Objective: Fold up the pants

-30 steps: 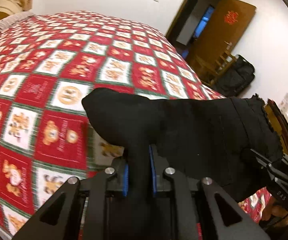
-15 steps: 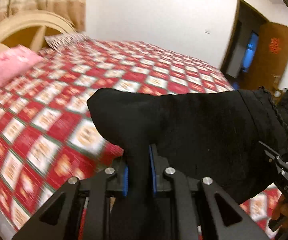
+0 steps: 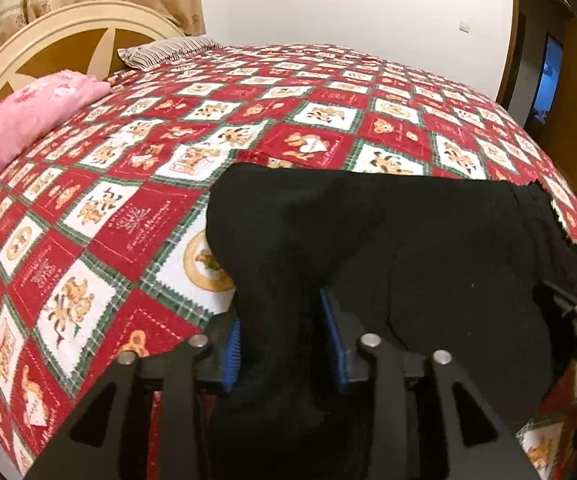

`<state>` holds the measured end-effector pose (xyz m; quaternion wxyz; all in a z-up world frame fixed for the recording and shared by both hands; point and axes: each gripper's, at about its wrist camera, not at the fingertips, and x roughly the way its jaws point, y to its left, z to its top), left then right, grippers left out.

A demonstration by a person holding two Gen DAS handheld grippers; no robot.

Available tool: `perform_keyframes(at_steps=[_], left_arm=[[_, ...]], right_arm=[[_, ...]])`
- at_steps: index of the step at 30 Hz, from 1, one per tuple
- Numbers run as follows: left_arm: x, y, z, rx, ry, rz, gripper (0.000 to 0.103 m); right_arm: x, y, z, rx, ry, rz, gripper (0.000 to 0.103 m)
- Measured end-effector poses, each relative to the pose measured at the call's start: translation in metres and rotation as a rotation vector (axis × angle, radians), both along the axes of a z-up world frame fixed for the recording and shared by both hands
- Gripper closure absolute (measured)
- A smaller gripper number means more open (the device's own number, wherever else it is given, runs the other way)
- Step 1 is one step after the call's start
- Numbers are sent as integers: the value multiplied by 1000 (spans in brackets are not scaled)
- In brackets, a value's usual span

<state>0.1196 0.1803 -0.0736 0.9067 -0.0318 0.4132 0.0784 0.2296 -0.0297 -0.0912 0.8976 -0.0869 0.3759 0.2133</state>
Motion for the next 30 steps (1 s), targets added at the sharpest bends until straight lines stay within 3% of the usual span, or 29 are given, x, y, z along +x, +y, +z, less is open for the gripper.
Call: perform_keyframes(at_steps=[4, 9, 12, 13, 16, 19, 21, 23, 25, 30], left_arm=[[-17, 14, 8, 12, 30, 42, 33], [-45, 34, 26, 23, -10, 128, 31], [-45, 29, 40, 6, -53, 132, 31], [-40, 22, 44, 8, -59, 114, 31], [-21, 1, 40, 38, -58, 100, 31], [-10, -4, 17, 6, 33, 96, 31], [-15, -3, -4, -33, 86, 102, 30], [-29, 0, -10, -62, 48, 100, 27], [-46, 4, -13, -59, 28, 114, 13], [-67, 18, -4, -92, 28, 110, 10]], right_arm=[[-20, -19, 14, 27, 0, -11, 39], [-64, -43, 49, 57, -161, -135, 41], [-65, -37, 59, 77, -162, -132, 85], [-59, -31, 58, 84, -133, -117, 87], [-44, -17, 47, 67, -94, -105, 88], [-33, -10, 18, 19, 22, -101, 87], [-39, -13, 7, 2, 20, -95, 87], [-43, -22, 3, 36, 31, -93, 87], [-48, -29, 2, 66, 36, -96, 87], [-52, -30, 6, 61, 38, -82, 86]])
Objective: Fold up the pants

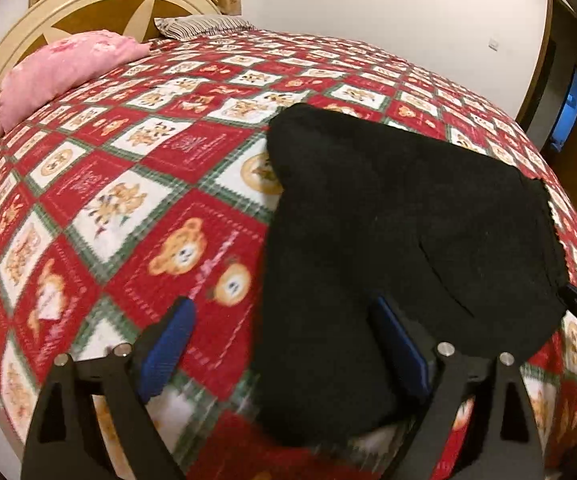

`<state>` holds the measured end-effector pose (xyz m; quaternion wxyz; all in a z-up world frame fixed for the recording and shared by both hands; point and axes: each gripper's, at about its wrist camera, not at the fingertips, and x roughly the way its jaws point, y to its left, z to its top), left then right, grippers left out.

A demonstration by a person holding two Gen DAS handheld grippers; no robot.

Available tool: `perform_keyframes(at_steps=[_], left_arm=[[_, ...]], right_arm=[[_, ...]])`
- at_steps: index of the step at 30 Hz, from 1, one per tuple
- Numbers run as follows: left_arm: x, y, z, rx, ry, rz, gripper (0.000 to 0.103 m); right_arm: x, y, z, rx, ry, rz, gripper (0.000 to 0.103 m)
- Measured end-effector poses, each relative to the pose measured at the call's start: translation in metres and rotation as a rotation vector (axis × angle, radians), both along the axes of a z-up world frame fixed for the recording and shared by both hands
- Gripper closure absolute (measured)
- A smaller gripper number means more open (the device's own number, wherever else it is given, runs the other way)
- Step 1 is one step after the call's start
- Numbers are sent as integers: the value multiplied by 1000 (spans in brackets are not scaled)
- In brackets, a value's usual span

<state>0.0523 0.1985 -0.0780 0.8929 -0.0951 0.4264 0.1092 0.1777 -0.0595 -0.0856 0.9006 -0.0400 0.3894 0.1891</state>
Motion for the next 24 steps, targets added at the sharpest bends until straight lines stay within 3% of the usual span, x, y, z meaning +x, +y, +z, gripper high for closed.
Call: perform_keyframes(at_steps=[4, 6, 8, 13, 15, 21, 24], left_arm=[[0, 6, 27, 30, -50, 5, 11], [24, 9, 43, 40, -75, 7, 11], [55, 9, 51, 66, -87, 21, 11], [136, 8, 28, 89, 18, 54, 11], [151, 7, 8, 103, 92, 46, 11], [133, 5, 11, 101, 64, 42, 10], [108, -3, 25, 134, 28, 25, 11]], right_arm=[[2, 1, 31, 26, -59, 12, 86], [18, 10, 44, 0, -112, 19, 86], [40, 20, 44, 0, -95, 13, 86], [100, 35, 4, -18, 15, -31, 86], [104, 35, -7, -7, -2, -21, 85], [94, 34, 3, -7, -19, -58, 85], [62, 24, 26, 132, -18, -104, 83]])
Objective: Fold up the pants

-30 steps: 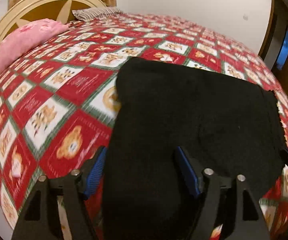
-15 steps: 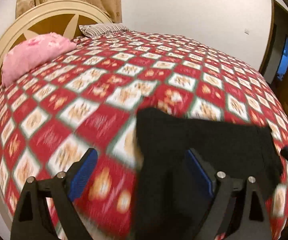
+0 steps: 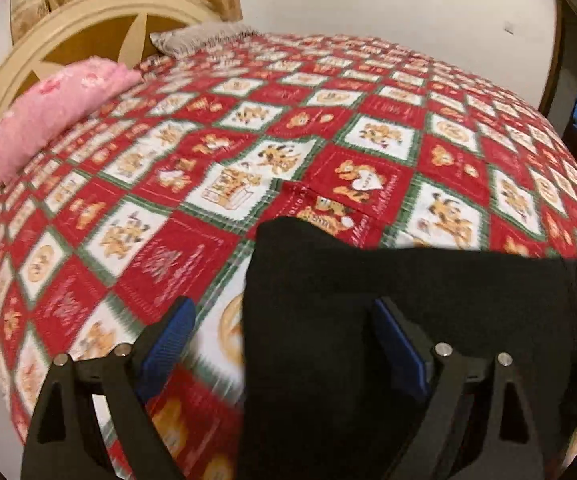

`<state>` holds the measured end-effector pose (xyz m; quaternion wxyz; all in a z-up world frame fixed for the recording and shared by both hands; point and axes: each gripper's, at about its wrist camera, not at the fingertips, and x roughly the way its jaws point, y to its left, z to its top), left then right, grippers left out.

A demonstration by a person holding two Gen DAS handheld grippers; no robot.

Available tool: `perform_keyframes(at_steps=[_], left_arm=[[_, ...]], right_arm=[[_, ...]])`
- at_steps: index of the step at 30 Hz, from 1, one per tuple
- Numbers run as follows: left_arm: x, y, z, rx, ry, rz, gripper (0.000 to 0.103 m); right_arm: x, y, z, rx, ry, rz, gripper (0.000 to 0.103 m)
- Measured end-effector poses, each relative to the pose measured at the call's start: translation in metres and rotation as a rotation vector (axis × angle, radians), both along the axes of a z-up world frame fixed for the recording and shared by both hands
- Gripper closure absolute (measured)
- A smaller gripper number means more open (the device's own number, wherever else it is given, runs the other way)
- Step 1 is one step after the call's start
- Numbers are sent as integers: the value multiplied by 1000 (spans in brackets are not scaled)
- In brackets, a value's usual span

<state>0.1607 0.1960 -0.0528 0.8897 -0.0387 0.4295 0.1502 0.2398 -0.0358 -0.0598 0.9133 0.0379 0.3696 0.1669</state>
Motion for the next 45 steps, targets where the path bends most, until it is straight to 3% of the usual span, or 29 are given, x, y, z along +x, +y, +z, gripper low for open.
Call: perform_keyframes(at_steps=[4, 5, 8, 12, 20, 25, 27, 31, 33, 36, 40, 45], left_arm=[[-48, -13, 14, -12, -40, -27, 11], [-54, -16, 16, -9, -44, -28, 11], [-87, -29, 27, 1, -77, -52, 11], [-124, -41, 44, 23, -130, -73, 3], [-174, -55, 43, 32, -126, -92, 0], [-188, -65, 39, 87, -98, -84, 0], [-194, -68, 42, 117, -105, -84, 0], [-203, -66, 51, 90, -150, -75, 0], [-205, -67, 55, 114, -170, -71, 0], [-206, -72, 57, 146, -170, -81, 0], [-206, -76, 58, 113, -161, -96, 0], [-209, -87, 62, 129, -173, -116, 0]], right_arm=[[-49, 4, 21, 40, -3, -45, 45], [-58, 5, 24, 48, -1, -54, 44], [-92, 6, 28, 115, 25, -61, 42], [-126, 3, 29, 86, 93, -107, 42], [-192, -7, 52, -27, -53, -193, 42], [-219, -11, 65, -17, -108, -213, 42], [-227, -9, 70, -16, -126, -209, 42], [-233, -8, 75, -33, -157, -216, 42], [-236, -11, 75, -23, -163, -229, 42], [-239, -15, 78, -6, -182, -242, 42], [-246, -19, 87, 7, -215, -257, 42], [-260, -20, 101, -5, -290, -269, 42]])
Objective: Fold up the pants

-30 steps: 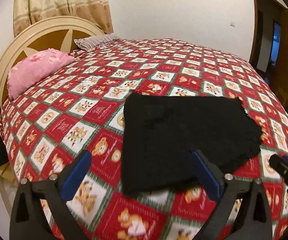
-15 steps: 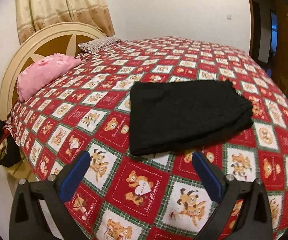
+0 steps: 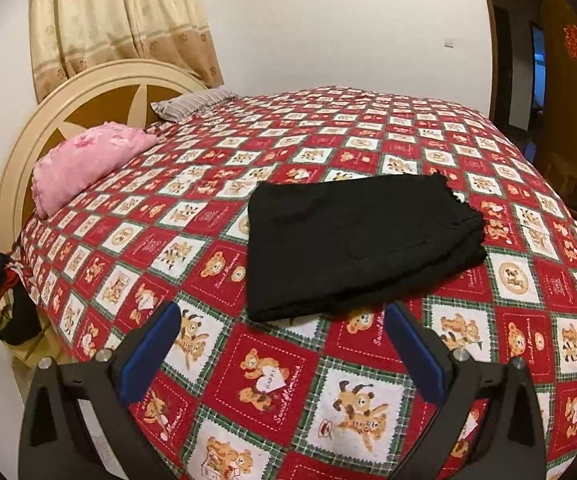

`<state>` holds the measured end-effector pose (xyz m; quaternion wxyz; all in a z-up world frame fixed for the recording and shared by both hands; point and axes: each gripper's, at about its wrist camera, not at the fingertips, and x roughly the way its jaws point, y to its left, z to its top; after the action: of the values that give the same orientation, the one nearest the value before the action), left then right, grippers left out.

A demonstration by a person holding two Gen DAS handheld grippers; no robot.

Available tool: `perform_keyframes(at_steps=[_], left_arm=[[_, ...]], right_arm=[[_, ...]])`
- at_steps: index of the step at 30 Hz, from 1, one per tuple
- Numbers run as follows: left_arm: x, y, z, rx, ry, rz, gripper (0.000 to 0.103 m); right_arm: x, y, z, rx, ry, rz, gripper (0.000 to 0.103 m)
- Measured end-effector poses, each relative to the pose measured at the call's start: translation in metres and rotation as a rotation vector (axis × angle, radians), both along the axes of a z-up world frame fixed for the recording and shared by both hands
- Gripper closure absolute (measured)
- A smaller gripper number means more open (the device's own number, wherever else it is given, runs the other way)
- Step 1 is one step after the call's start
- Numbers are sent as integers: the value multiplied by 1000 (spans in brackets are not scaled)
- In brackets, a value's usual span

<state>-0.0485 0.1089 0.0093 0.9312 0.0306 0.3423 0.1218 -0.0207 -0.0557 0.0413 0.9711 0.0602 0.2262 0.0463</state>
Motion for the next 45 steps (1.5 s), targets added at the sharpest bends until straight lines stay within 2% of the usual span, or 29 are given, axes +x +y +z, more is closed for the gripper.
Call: perform_keyframes(at_steps=[4, 10, 14, 21, 45], left_arm=[[-3, -4, 5, -3, -16, -12, 0], [-6, -8, 7, -3, -28, -19, 0], [-5, -13, 4, 21, -21, -19, 0], [-3, -11, 1, -2, -1, -17, 0], [-3, -11, 2, 0, 6, -14, 0]], right_arm=[[-6, -2, 6, -18, -37, -14, 42], [-2, -5, 0, -3, -13, -14, 37], [-1, -8, -4, 6, 5, -15, 37], [0, -9, -6, 4, 17, -12, 37], [2, -6, -8, 8, 28, -3, 37]])
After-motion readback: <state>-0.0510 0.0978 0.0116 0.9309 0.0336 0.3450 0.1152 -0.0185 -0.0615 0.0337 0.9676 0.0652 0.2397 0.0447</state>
